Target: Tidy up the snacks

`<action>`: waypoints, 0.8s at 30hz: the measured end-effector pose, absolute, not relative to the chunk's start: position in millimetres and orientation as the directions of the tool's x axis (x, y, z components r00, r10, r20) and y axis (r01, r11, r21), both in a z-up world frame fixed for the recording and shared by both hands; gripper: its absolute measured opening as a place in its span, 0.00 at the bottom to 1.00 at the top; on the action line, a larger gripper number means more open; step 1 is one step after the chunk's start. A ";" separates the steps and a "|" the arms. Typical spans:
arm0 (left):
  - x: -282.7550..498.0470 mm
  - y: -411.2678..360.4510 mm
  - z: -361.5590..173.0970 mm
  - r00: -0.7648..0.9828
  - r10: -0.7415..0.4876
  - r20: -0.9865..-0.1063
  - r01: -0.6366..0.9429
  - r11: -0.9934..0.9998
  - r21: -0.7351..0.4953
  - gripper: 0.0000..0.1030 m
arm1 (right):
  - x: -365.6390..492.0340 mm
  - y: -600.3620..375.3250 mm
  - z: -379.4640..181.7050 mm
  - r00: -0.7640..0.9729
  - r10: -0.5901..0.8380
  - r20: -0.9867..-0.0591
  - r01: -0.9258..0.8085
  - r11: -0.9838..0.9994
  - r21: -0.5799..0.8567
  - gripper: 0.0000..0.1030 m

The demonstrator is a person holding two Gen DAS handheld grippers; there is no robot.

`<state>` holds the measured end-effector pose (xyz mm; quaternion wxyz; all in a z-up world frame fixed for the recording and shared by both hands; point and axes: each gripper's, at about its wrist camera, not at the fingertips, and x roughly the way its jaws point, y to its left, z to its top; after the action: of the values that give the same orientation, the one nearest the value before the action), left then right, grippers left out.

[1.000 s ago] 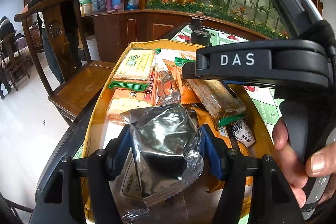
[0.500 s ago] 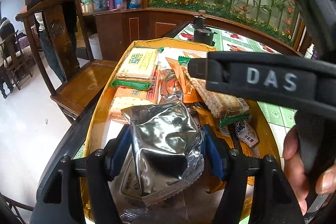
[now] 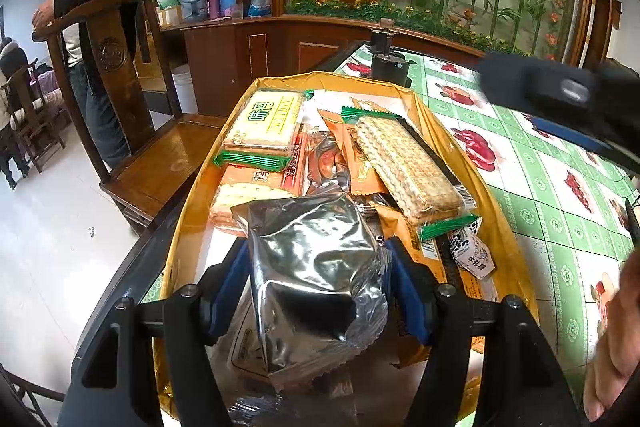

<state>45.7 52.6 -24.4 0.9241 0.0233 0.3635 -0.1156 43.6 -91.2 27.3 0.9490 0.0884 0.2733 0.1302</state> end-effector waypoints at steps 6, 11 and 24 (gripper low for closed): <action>44.1 51.4 -24.3 0.713 -0.181 -0.678 0.218 0.975 -0.030 0.65 | 7.6 -113.0 17.9 0.832 0.298 -0.468 -0.177 0.942 0.286 0.88; 42.8 50.8 -25.0 0.714 -0.163 -0.681 0.207 0.978 -0.017 0.65 | -26.5 -127.7 5.7 0.858 0.248 -0.449 -0.135 0.954 0.267 0.89; 22.9 50.7 -16.6 0.775 -0.145 -0.615 0.190 0.982 0.008 0.83 | -39.9 -158.6 -8.9 0.847 0.230 -0.479 -0.072 0.943 0.325 0.89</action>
<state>22.9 50.7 -16.6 0.9415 0.0346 0.3233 -0.0891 -39.9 -158.6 -8.9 0.9495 0.1489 0.2646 0.0795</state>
